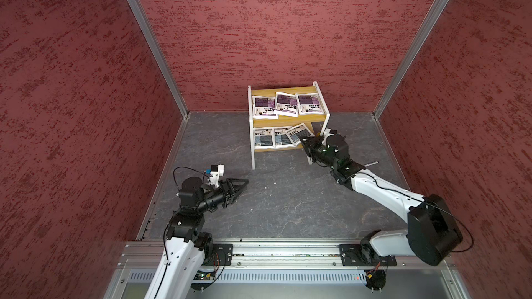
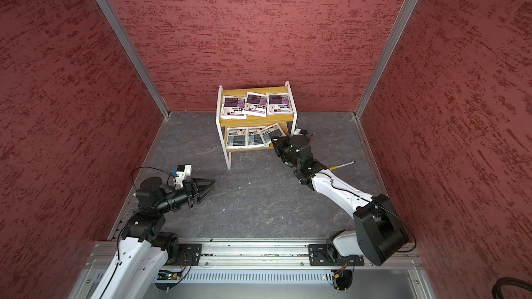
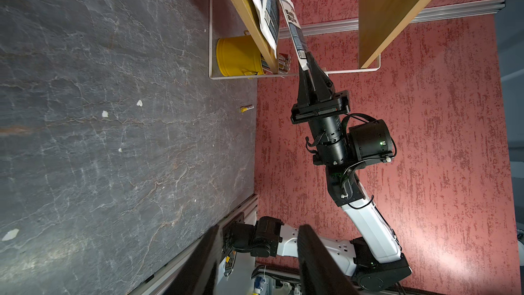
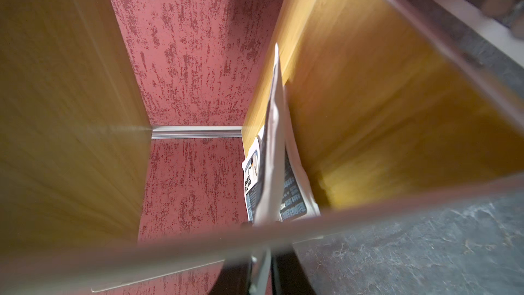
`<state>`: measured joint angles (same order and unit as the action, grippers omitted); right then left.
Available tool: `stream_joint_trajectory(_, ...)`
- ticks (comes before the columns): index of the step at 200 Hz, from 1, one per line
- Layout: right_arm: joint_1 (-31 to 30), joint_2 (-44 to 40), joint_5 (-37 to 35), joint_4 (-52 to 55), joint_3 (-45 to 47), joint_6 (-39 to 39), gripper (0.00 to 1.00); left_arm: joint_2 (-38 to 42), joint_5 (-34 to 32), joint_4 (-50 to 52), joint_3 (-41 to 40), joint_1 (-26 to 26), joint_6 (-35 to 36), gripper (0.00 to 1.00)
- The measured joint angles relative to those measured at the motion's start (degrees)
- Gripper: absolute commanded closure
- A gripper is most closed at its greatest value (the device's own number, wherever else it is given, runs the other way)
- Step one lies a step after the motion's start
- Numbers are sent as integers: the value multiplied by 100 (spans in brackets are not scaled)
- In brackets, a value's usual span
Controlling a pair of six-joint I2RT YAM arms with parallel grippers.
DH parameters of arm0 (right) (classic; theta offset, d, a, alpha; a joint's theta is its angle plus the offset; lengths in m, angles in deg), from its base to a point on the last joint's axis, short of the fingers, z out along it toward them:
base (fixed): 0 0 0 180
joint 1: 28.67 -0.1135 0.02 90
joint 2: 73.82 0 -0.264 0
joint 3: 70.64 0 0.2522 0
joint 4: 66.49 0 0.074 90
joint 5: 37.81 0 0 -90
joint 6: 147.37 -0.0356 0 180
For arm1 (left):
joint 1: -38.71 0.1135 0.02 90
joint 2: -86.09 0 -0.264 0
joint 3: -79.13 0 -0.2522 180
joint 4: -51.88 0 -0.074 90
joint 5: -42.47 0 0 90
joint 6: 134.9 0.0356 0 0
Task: Place the bagged coffee beans on the shelf by color
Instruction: Place the bagged coffee beans on the shelf.
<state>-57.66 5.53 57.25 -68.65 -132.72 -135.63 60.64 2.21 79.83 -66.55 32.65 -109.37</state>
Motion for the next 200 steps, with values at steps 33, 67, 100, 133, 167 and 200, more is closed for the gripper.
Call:
stream_joint_trajectory(33,2,-2,-179,70,0,-83,89,0,22,2,0,0,0,53)
stream_joint_trajectory(67,0,-72,-516,-107,208,-192,90,2,59,4,-68,0,0,53)
stream_joint_trajectory(100,-61,-79,-817,-278,291,-256,90,2,85,42,-114,2,0,53)
stream_joint_trajectory(133,-179,-48,-1115,-452,291,-321,89,2,101,44,-114,0,0,53)
stream_joint_trajectory(167,-282,74,-1364,-570,293,-393,88,68,114,125,-136,2,2,53)
stream_joint_trajectory(200,-334,155,-1580,-570,291,-428,87,120,131,153,-184,2,2,53)
